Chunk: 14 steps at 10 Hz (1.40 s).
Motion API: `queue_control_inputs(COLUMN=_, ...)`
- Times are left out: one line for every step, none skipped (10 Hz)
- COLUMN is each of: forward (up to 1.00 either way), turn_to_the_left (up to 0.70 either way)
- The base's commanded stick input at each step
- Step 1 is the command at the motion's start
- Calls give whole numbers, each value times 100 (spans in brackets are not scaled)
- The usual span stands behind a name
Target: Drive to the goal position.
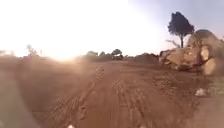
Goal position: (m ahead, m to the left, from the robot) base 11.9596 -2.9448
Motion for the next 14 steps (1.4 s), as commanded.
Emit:
queue_control_inputs(forward=66, turn_to_the_left=0)
queue_control_inputs(forward=66, turn_to_the_left=0)
queue_control_inputs(forward=66, turn_to_the_left=0)
queue_control_inputs(forward=66, turn_to_the_left=0)
queue_control_inputs(forward=66, turn_to_the_left=0)
queue_control_inputs(forward=66, turn_to_the_left=0)
queue_control_inputs(forward=66, turn_to_the_left=-12)
queue_control_inputs(forward=66, turn_to_the_left=-31)
queue_control_inputs(forward=66, turn_to_the_left=-30)
queue_control_inputs(forward=66, turn_to_the_left=-21)
queue_control_inputs(forward=67, turn_to_the_left=-3)
queue_control_inputs(forward=66, turn_to_the_left=0)
queue_control_inputs(forward=66, turn_to_the_left=0)
queue_control_inputs(forward=66, turn_to_the_left=0)
